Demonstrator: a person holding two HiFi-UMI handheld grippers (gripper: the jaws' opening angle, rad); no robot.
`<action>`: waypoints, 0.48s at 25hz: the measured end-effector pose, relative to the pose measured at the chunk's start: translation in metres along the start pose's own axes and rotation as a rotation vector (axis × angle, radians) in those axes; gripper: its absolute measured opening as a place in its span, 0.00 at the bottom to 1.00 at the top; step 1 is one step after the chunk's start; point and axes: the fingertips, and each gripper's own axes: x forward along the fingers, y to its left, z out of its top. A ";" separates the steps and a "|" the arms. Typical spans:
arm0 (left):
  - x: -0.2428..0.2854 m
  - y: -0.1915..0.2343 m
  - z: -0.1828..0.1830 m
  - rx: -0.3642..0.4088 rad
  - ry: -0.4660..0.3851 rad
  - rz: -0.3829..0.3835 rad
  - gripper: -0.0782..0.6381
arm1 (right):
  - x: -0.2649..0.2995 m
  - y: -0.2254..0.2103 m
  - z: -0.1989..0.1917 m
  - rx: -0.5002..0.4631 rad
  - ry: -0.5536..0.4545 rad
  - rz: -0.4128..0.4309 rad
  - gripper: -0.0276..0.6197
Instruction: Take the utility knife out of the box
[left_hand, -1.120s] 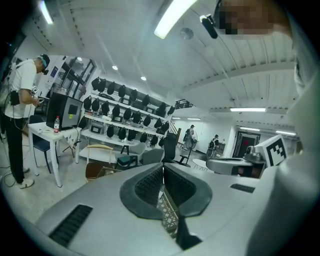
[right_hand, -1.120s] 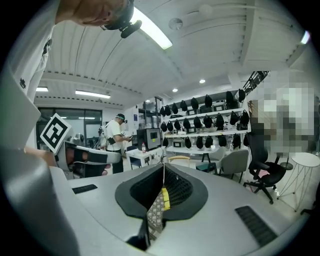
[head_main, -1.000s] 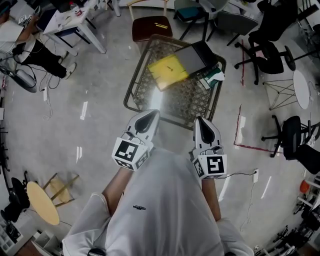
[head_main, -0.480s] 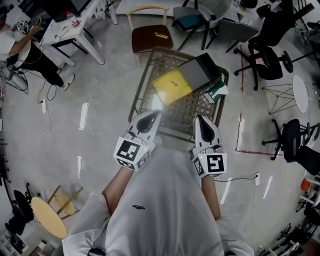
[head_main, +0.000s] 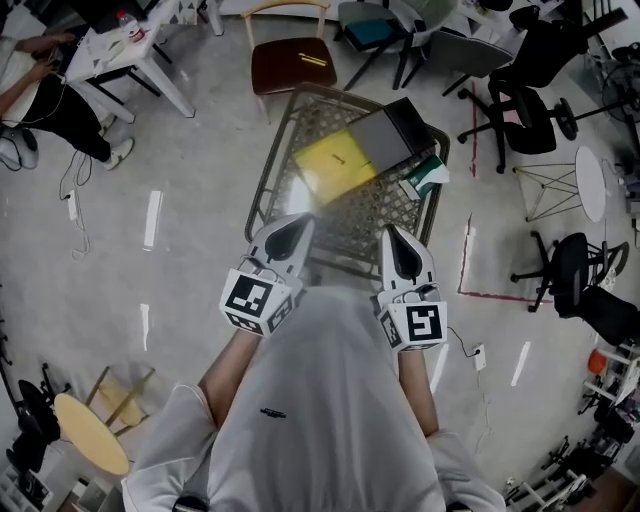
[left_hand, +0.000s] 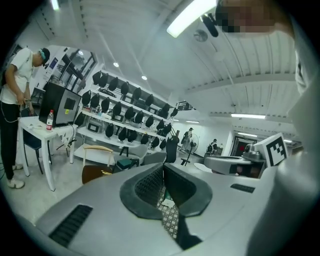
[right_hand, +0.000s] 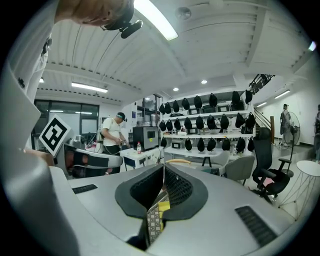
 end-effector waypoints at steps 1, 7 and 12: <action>0.000 -0.001 0.001 -0.007 0.002 -0.001 0.12 | 0.000 -0.001 0.001 -0.004 0.003 0.002 0.05; 0.016 -0.004 0.004 0.001 0.008 -0.016 0.12 | 0.013 -0.013 0.003 -0.016 0.008 0.004 0.04; 0.028 -0.003 -0.004 -0.007 0.022 -0.008 0.12 | 0.026 -0.020 -0.011 -0.014 0.039 0.018 0.05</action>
